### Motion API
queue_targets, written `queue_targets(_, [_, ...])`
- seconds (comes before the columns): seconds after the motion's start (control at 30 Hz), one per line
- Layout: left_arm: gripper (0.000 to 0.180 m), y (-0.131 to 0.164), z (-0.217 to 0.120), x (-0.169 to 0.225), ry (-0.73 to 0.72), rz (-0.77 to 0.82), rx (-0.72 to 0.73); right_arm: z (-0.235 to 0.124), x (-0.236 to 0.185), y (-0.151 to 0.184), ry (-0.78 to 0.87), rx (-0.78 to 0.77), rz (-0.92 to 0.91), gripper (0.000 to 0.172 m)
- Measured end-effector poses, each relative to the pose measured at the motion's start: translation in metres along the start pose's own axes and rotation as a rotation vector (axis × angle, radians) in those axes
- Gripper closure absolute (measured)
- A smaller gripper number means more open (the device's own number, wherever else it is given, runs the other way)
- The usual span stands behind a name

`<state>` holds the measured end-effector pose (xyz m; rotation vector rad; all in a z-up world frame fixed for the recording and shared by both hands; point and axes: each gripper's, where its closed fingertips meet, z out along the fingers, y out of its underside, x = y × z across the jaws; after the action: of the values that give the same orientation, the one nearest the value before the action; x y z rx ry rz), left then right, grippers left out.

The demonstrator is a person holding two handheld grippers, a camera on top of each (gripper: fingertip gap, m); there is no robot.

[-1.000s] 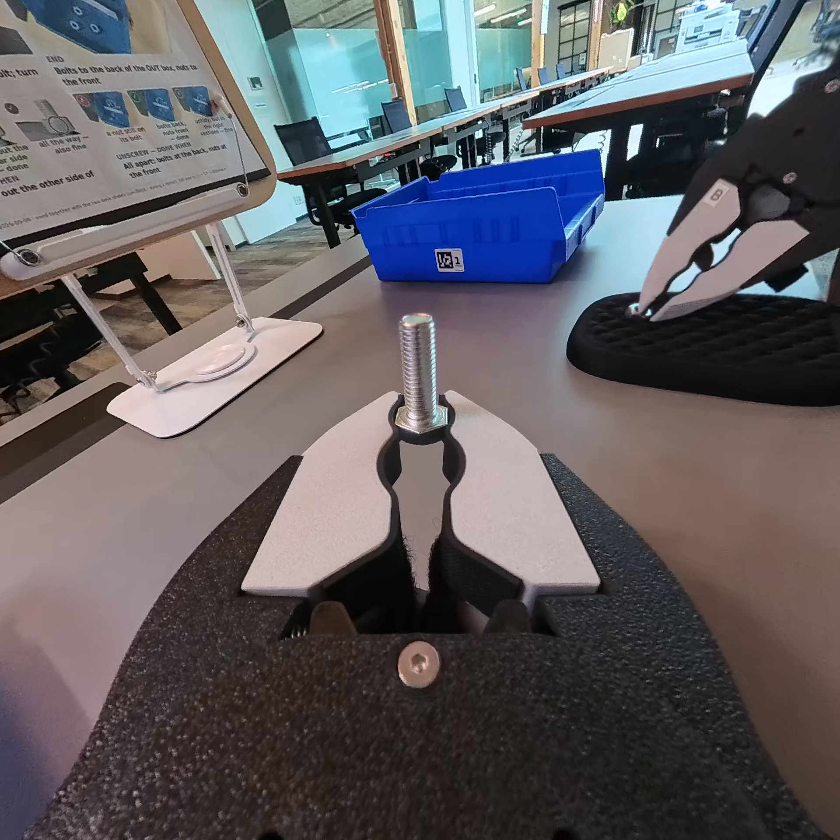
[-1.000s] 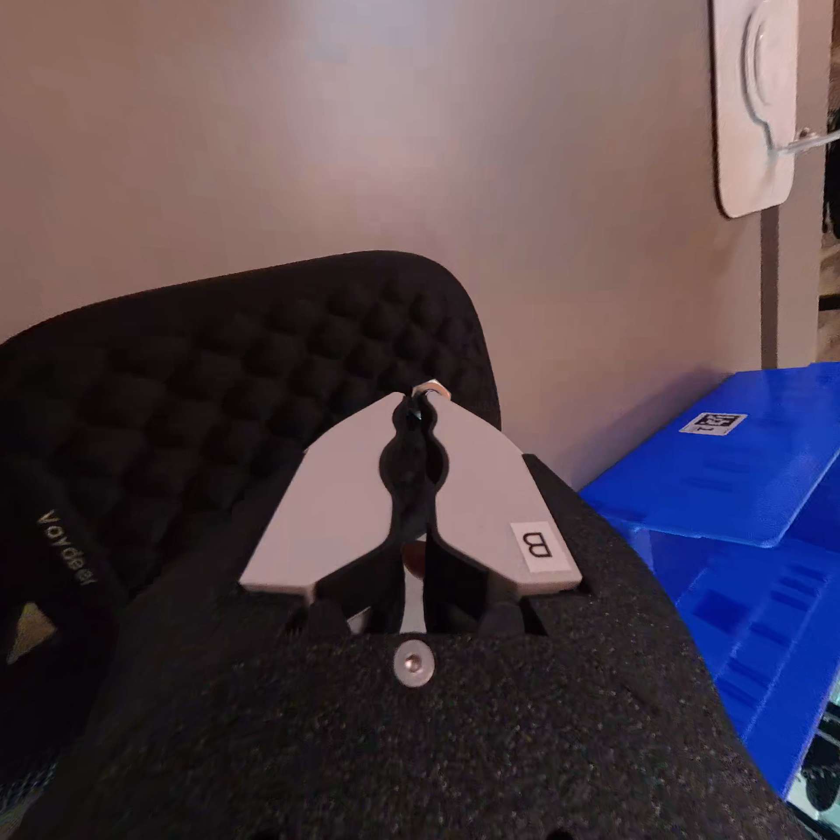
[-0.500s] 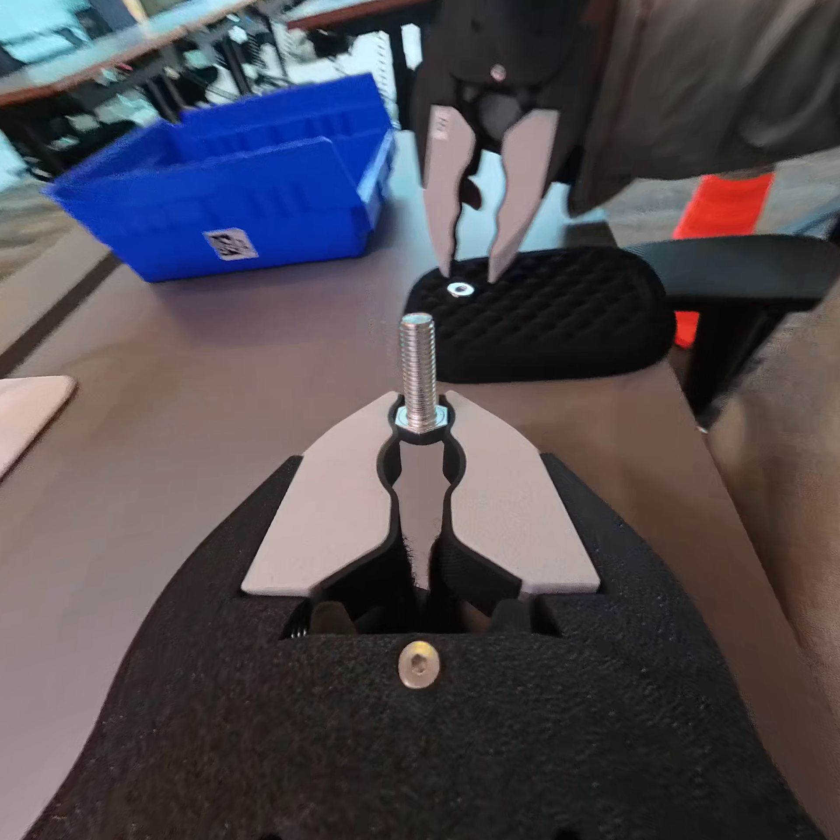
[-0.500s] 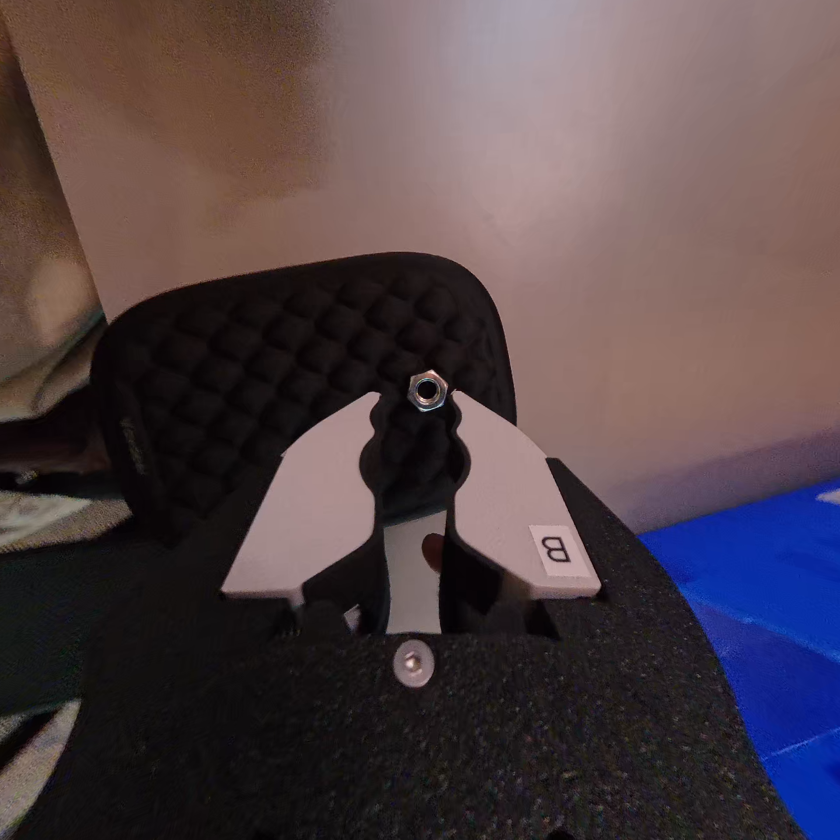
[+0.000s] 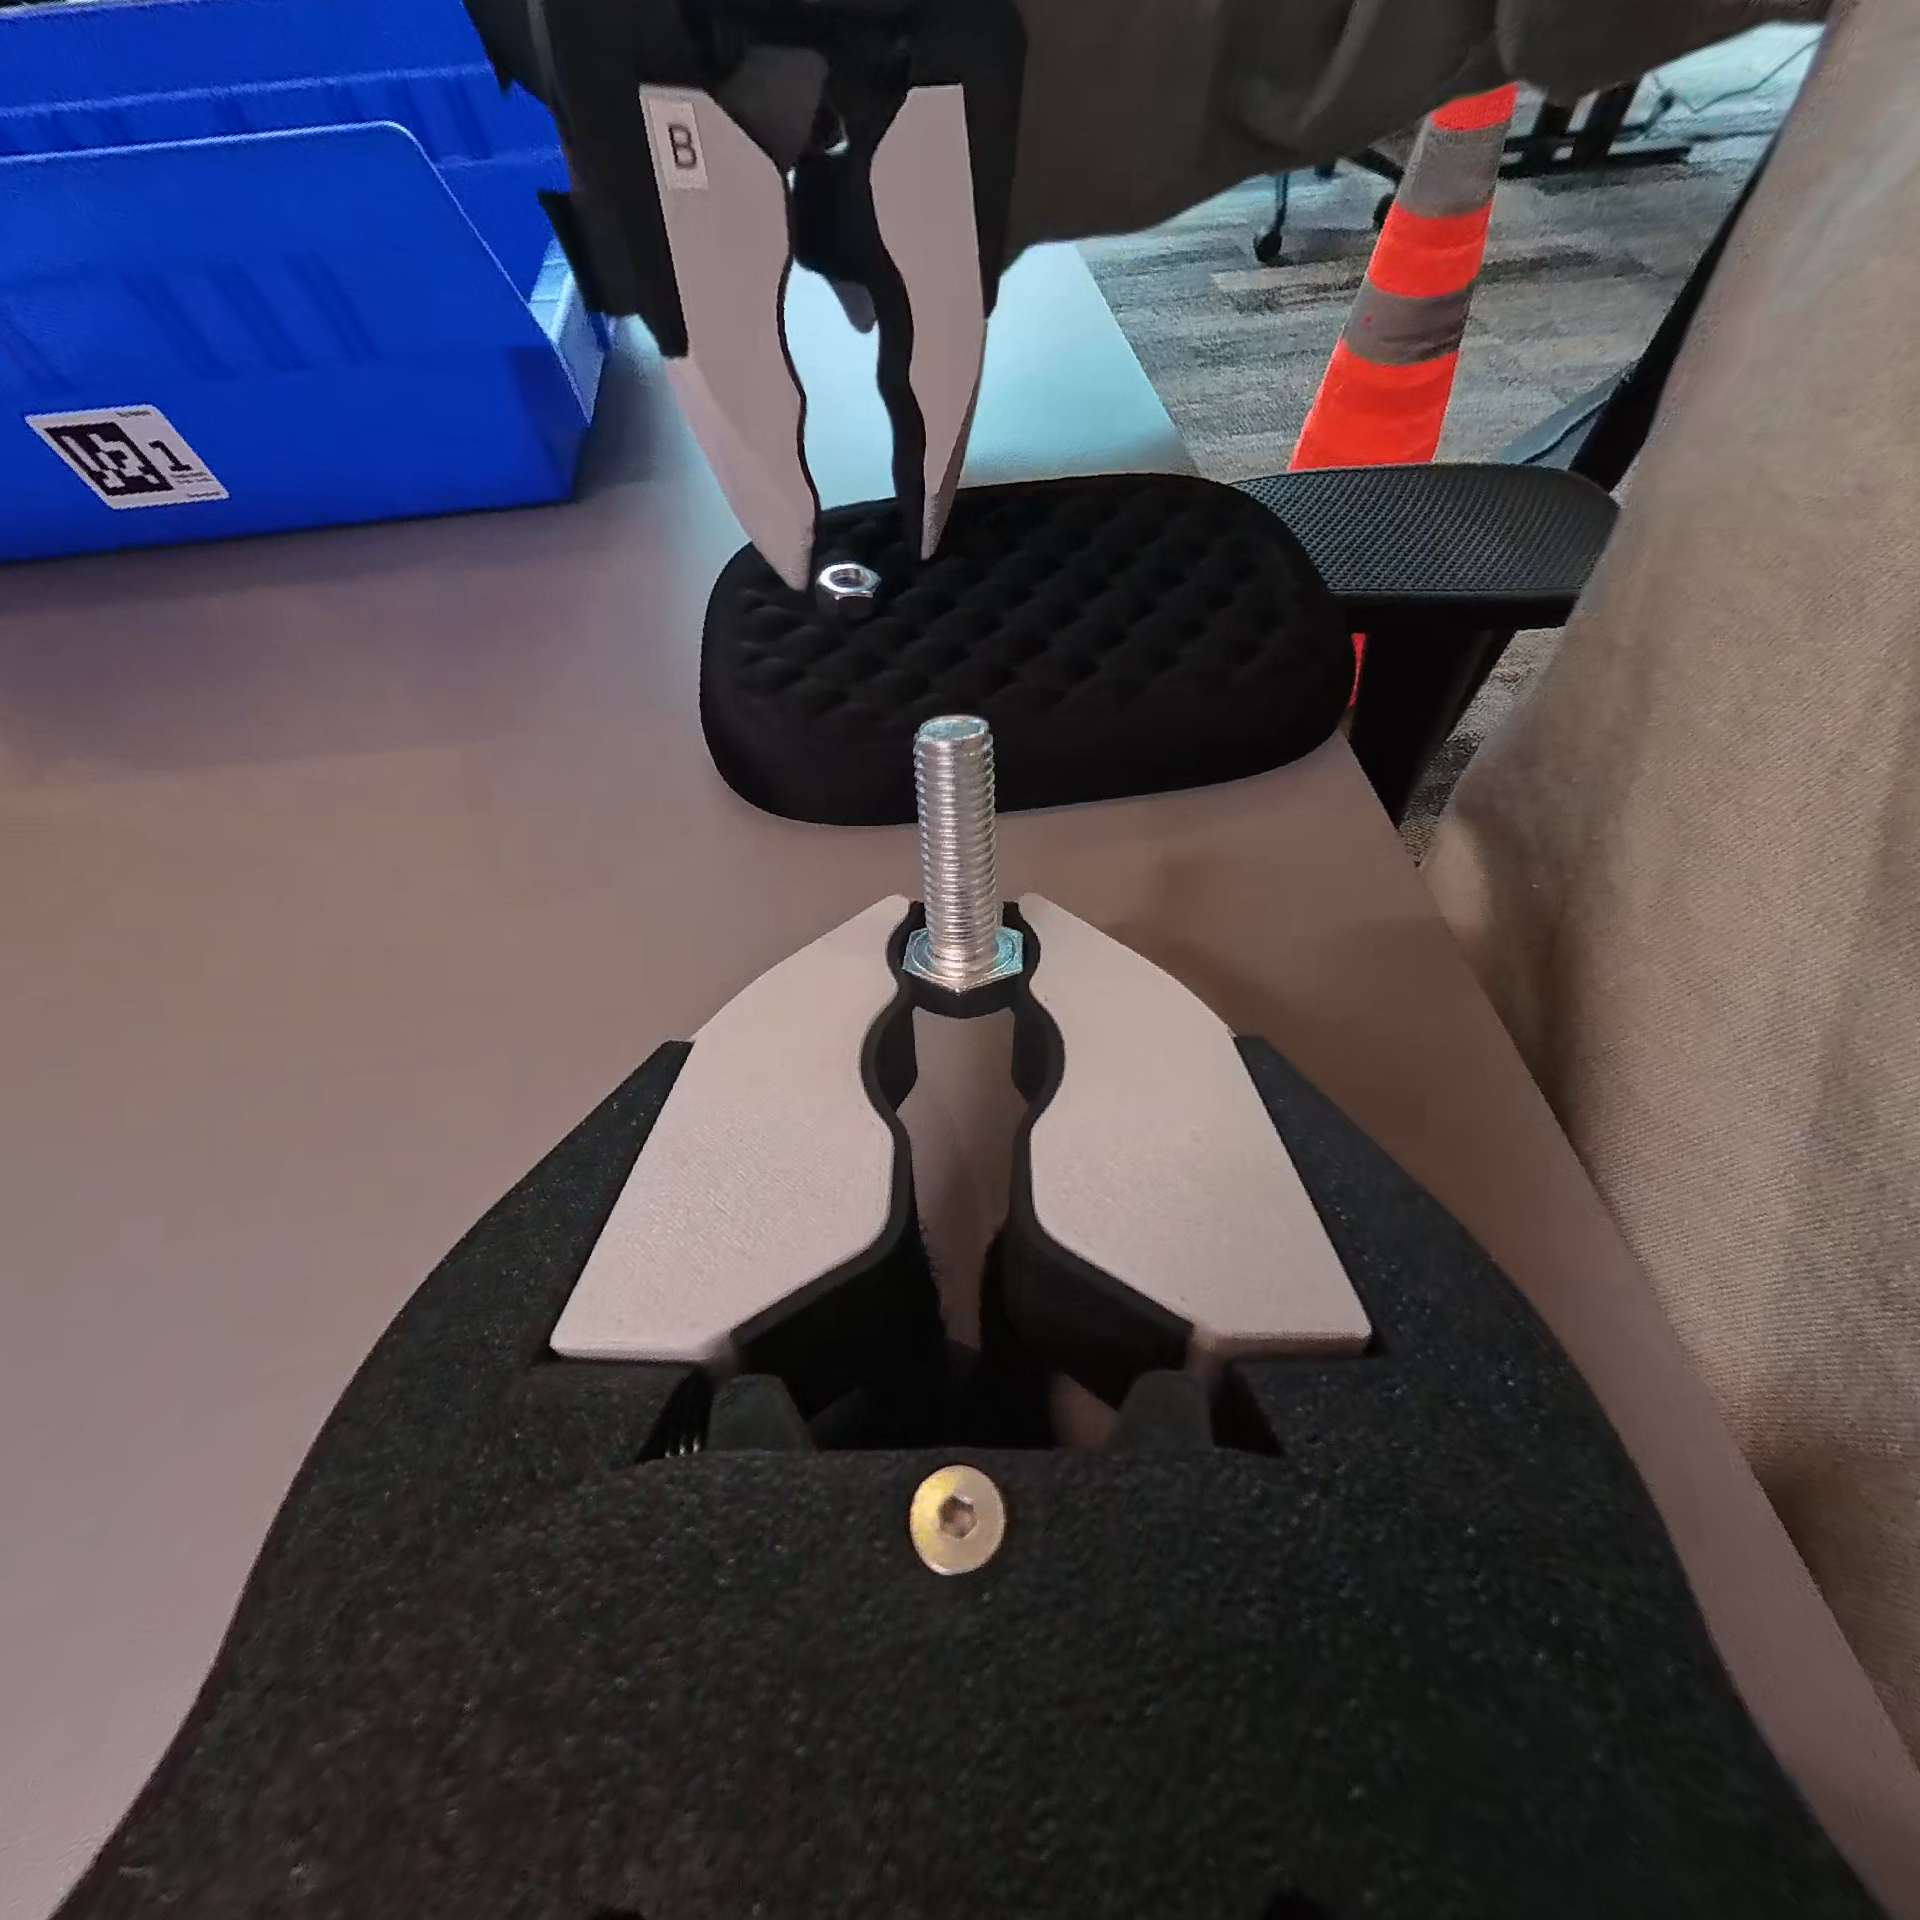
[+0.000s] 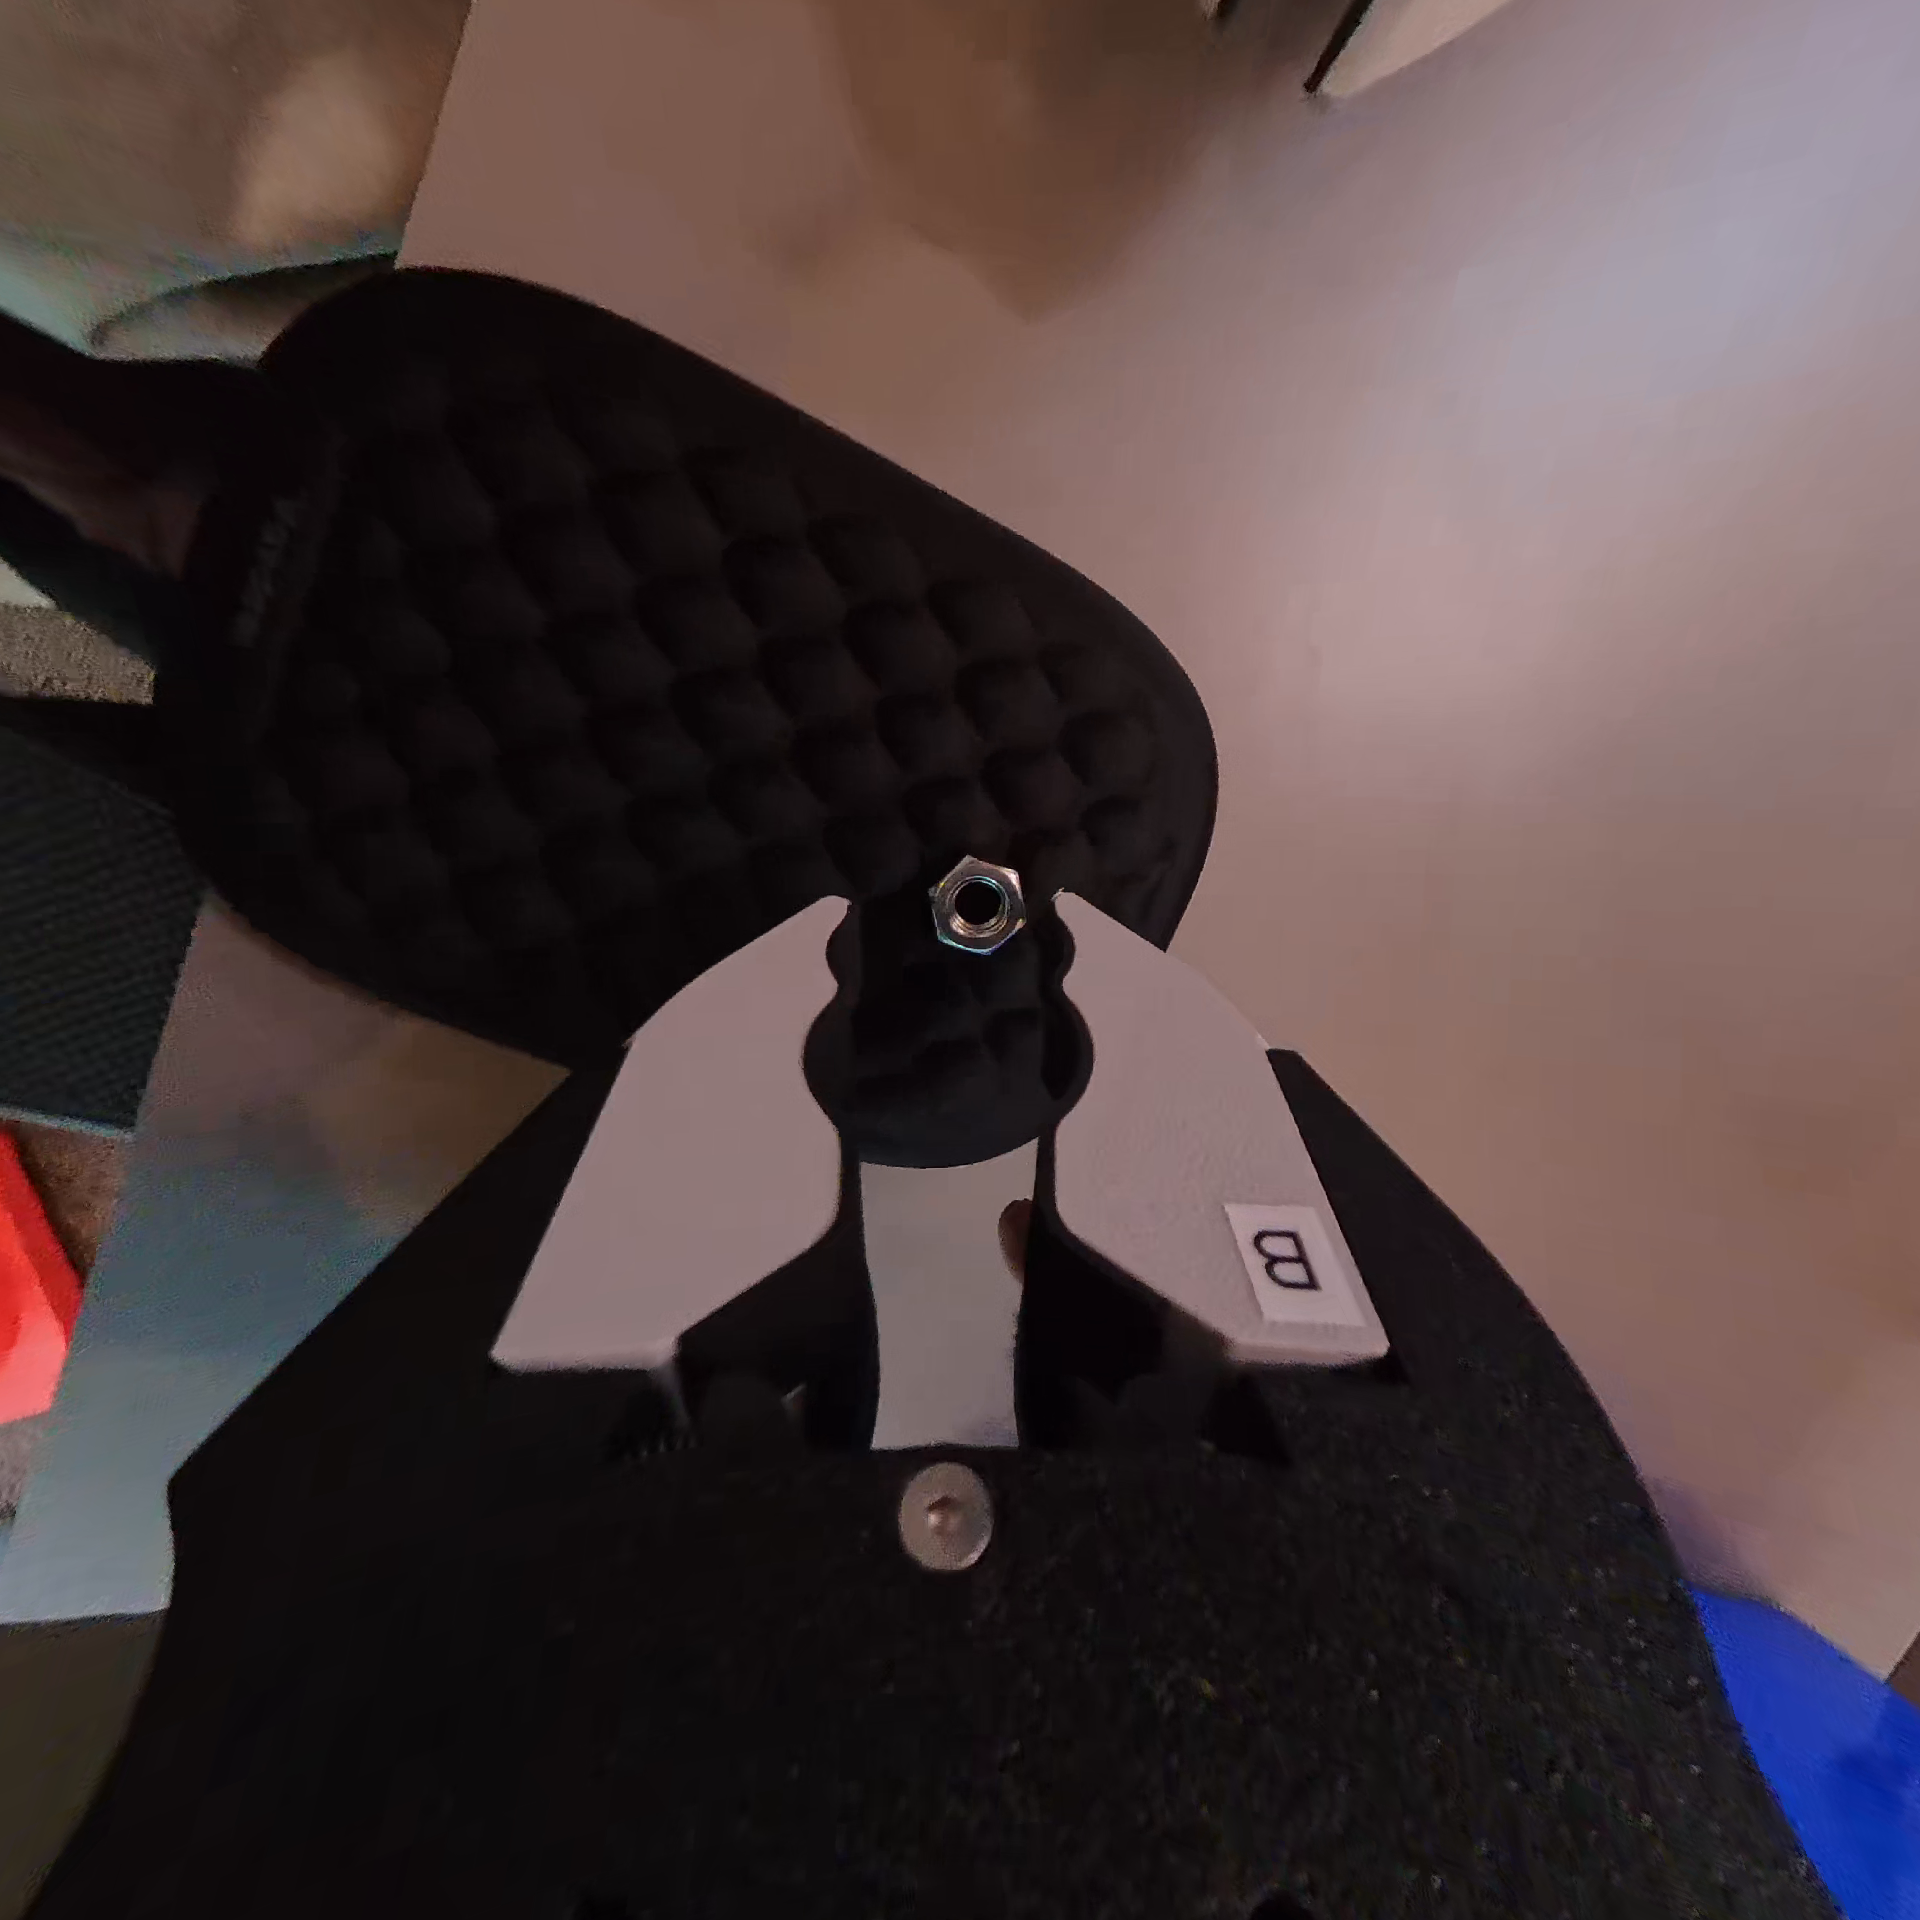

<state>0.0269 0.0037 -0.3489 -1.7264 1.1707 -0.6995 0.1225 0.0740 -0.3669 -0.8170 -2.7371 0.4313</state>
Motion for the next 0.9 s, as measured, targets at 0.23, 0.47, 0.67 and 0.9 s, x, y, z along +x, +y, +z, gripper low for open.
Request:
queue_targets(0.23, [0.167, 0.002, 0.001, -0.002, -0.017, 0.000, -0.014, 0.005, 0.005, 0.000, -0.058, -0.026, -0.049, 0.153])
queue_targets(0.47, [0.167, -0.003, 0.000, -0.021, -0.223, 0.101, 0.011, -0.025, 0.044, -0.069, -0.013, 0.182, 0.208, 0.155])
queue_targets(0.67, [0.167, -0.009, 0.001, 0.000, -0.035, 0.140, 0.066, -0.038, 0.059, -0.142, 0.009, 0.238, -0.189, 0.155])
queue_targets(0.9, [0.167, -0.026, -0.019, 0.004, 0.099, 0.038, 0.245, -0.033, 0.062, -0.164, -0.064, 0.177, -0.400, 0.155])
